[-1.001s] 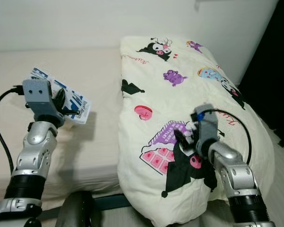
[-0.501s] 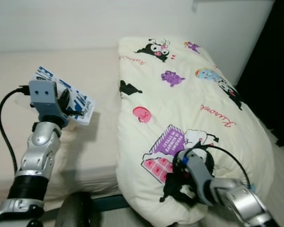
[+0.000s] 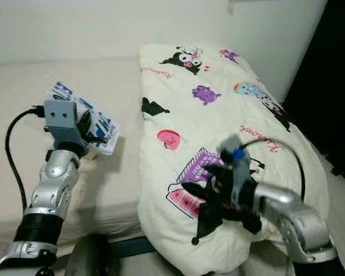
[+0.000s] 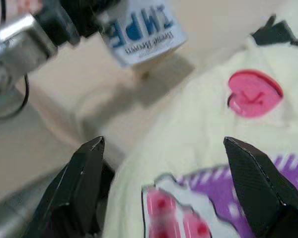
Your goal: Clean up the room
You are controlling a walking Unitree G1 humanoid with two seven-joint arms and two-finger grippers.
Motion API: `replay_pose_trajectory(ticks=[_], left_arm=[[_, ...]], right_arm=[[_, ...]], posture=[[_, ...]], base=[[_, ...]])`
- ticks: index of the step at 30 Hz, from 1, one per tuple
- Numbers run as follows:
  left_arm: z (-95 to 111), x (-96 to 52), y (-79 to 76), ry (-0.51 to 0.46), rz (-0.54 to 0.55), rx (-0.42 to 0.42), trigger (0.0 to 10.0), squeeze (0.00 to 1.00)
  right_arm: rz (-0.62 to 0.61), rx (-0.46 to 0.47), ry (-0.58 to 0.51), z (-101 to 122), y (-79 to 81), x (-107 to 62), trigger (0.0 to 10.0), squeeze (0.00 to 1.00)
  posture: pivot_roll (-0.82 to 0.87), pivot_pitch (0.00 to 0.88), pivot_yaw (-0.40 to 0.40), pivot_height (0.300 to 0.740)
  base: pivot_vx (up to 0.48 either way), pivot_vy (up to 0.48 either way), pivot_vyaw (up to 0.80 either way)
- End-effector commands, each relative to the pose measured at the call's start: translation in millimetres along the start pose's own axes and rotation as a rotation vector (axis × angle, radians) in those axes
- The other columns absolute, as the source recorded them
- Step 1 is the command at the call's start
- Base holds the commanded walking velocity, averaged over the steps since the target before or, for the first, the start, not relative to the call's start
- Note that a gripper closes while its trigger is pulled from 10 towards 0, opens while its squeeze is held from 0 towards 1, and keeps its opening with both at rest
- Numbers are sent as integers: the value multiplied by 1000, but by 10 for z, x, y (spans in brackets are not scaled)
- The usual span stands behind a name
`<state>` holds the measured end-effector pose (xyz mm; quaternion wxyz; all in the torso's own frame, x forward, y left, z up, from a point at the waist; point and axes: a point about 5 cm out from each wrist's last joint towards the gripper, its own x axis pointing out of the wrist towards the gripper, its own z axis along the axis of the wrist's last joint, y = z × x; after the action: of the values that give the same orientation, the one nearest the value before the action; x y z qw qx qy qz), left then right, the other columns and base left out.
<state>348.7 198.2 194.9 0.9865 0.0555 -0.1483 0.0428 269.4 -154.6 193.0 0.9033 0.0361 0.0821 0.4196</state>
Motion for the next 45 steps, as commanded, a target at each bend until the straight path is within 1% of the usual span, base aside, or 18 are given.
replay_pose_trajectory(ticks=[1,3,5,11,13,14,15,16,18,19,21,26,36,39,41,42,44,45], left_arm=[[28,12,86,-23,32,45,10000,0],[27,18,121,-21,46,52,10000,0],[32,41,209,-18,81,72,10000,0],[59,75,260,-26,94,76,10000,0],[61,92,192,-31,38,18,10000,0],[61,92,192,-31,38,18,10000,0],[21,88,123,-8,-4,-87,10000,0],[21,88,123,-8,-4,-87,10000,0],[-91,54,34,63,-37,-270,10000,0],[-91,54,34,63,-37,-270,10000,0],[-178,24,3,127,-38,-328,10000,0],[-245,-20,-55,168,-57,-328,10000,0],[-131,2,-107,75,-89,-398,10000,0],[-41,41,-60,31,-95,-453,10000,0],[-41,41,-60,31,-95,-453,10000,0],[13,59,-24,4,-98,-498,10000,0],[13,59,-24,4,-98,-498,10000,0],[115,89,31,-47,-115,-552,10000,0]], right_arm=[[-81,26,-32,4,-75,14,10000,0],[-113,47,-61,25,-103,45,10000,0],[-113,118,-136,58,-145,107,10000,0],[-123,181,-232,96,-159,185,10000,0],[-132,217,-258,76,-146,255,10000,0],[-132,217,-258,76,-146,255,10000,0],[-151,232,-252,26,-155,303,10000,0],[-151,232,-252,26,-155,303,10000,0],[-202,257,-229,-85,-189,374,10000,0],[-202,257,-229,-85,-189,374,10000,0],[-229,271,-221,-139,-204,404,10000,0],[-236,267,-207,-183,-200,428,10000,0],[-237,263,-259,-128,-215,470,10000,0],[-221,268,-289,-103,-207,468,10000,0],[-221,268,-289,-103,-207,468,10000,0],[-213,270,-307,-88,-202,462,10000,0],[-213,270,-307,-88,-202,462,10000,0],[-194,277,-346,-44,-191,451,10000,0]], posture=[[49,87,-12,470],[49,87,-12,470],[51,82,-13,470],[53,73,-12,485],[56,62,-14,495],[56,62,-14,495],[57,59,-13,500],[57,59,-13,500],[56,52,-14,510],[56,52,-14,510],[56,52,-14,520],[59,45,-18,535],[64,32,-19,570],[62,30,-21,580],[62,30,-21,580],[61,30,-22,585],[61,30,-22,585],[62,29,-23,590]], base=[[0,0,0],[0,0,0],[0,0,0],[0,0,0],[0,0,0],[0,0,0],[0,0,0],[0,0,0],[0,0,0],[0,0,0],[0,0,0],[-288,0,0],[-96,0,0],[0,0,0],[0,0,0],[0,0,0],[0,0,0],[0,0,0]])
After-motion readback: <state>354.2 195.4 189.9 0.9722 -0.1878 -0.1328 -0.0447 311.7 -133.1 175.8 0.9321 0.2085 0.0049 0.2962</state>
